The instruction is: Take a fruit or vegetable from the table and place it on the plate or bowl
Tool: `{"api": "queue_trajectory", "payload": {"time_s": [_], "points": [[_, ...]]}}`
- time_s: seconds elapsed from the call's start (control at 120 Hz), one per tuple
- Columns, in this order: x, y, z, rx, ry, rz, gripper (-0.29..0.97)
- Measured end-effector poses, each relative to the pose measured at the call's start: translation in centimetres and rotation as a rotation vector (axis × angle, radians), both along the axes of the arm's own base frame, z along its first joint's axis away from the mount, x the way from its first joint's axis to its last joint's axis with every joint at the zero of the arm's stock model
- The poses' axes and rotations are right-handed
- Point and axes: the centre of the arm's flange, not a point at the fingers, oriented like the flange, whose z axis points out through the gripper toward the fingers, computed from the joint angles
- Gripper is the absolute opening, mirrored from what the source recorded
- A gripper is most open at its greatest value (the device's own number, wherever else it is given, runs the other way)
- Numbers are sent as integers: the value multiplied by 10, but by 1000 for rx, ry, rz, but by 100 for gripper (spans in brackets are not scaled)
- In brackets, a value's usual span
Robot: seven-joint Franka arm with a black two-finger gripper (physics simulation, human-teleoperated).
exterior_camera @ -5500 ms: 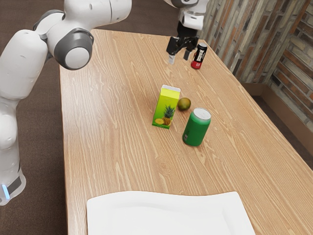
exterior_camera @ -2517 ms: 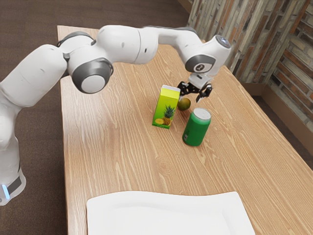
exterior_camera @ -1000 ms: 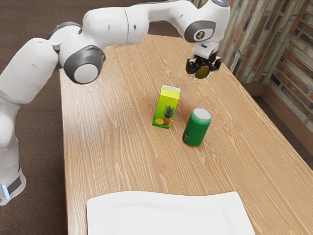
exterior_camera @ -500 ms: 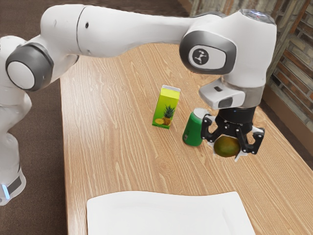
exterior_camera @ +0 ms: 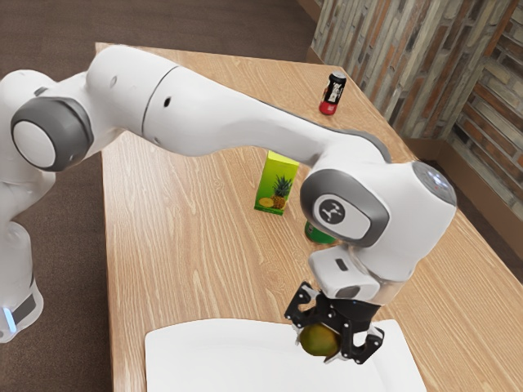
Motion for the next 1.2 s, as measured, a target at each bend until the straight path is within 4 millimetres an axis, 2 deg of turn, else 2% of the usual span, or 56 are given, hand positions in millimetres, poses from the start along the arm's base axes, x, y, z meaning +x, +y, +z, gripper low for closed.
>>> {"api": "queue_trajectory", "payload": {"time_s": [0.517, 0.842, 1.2], "points": [[1, 5, 1, -2, 20, 43, 28], [4, 10, -5, 16, 29, 62, 28], [16, 27, -7, 32, 26, 99, 28]]}}
